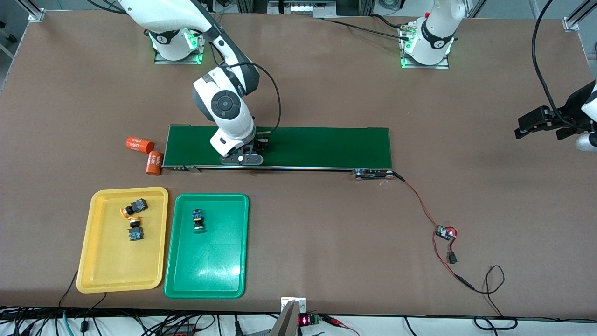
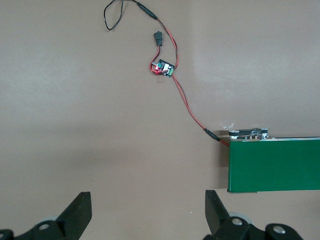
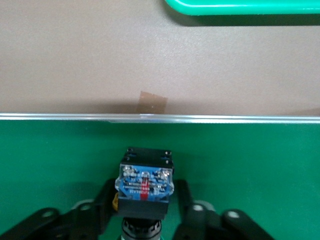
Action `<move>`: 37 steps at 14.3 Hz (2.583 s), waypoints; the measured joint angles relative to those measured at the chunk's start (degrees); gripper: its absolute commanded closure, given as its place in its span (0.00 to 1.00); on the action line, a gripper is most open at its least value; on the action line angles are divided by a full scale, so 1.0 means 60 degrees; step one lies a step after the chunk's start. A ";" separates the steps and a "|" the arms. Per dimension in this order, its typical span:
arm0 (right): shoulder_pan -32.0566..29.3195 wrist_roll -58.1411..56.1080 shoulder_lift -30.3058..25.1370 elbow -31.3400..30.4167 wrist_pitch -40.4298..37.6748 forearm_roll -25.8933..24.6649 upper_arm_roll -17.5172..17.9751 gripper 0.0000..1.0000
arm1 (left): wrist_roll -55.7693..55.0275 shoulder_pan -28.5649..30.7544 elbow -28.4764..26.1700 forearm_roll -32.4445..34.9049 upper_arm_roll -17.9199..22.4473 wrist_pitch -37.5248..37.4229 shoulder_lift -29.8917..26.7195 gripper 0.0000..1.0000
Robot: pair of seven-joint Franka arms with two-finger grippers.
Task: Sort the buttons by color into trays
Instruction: 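Carry the black button with the right gripper over the green tray, then lower the black button into the green tray and open the right gripper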
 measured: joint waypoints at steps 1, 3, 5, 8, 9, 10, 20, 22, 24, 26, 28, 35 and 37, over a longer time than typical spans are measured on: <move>-0.0034 -0.0038 -0.0015 0.0086 0.0022 0.0001 -0.0022 0.97 | 0.0000 0.0000 0.0000 0.0000 0.0000 -0.0003 0.0000 0.00; -0.0207 -0.0128 -0.0079 0.0590 -0.0097 -0.0001 -0.0072 0.99 | 0.0000 0.0000 0.0000 0.0000 0.0000 -0.0006 0.0000 0.00; -0.0528 -0.0560 -0.0166 0.1461 -0.0499 -0.0021 -0.0088 0.98 | 0.0000 0.0000 0.0000 0.0000 0.0000 -0.0008 0.0000 0.00; -0.1063 -0.2076 0.0042 0.2630 -0.0730 -0.0021 -0.0235 0.98 | 0.0000 0.0000 0.0002 0.0000 0.0000 -0.0009 0.0000 0.00; -0.1201 -0.2602 0.0331 0.3076 -0.0724 -0.0021 -0.0366 0.98 | 0.0000 0.0000 0.0003 0.0000 0.0000 -0.0010 0.0000 0.00; -0.1278 -0.3027 0.0733 0.3592 -0.0705 -0.0021 -0.0544 0.98 | 0.0000 -0.0001 0.0005 0.0000 -0.0001 -0.0011 -0.0001 0.00; -0.1955 -0.4325 0.3587 0.5604 0.0645 -0.0020 -0.1209 0.97 | 0.0000 0.0000 0.0008 0.0000 -0.0002 -0.0013 -0.0001 0.00; -0.2063 -0.4341 0.3797 0.5609 0.0814 -0.0020 -0.1221 0.89 | 0.0000 0.0000 0.0008 0.0000 -0.0002 -0.0013 -0.0001 0.00; -0.2070 -0.4348 0.3960 0.5624 0.1046 -0.0020 -0.1309 0.89 | 0.0000 0.0000 0.0009 0.0000 -0.0002 -0.0013 -0.0001 0.00; -0.2064 -0.4348 0.3978 0.5642 0.1147 -0.0020 -0.1334 0.89 | 0.0000 0.0000 0.0009 0.0000 -0.0002 -0.0013 -0.0002 0.00; -0.1997 -0.4348 0.3988 0.5644 0.1214 -0.0020 -0.1334 0.89 | 0.0000 0.0000 0.0010 0.0000 -0.0003 -0.0013 -0.0002 0.00; -0.1305 -0.3907 0.4034 0.5648 0.1259 -0.0018 -0.1492 0.74 | 0.0000 0.0000 0.0010 0.0000 -0.0003 -0.0013 -0.0002 0.00; -0.1207 -0.3829 0.4100 0.5647 0.1259 -0.0017 -0.1556 0.18 | 0.0000 -0.0001 0.0010 0.0000 -0.0003 -0.0013 -0.0002 0.00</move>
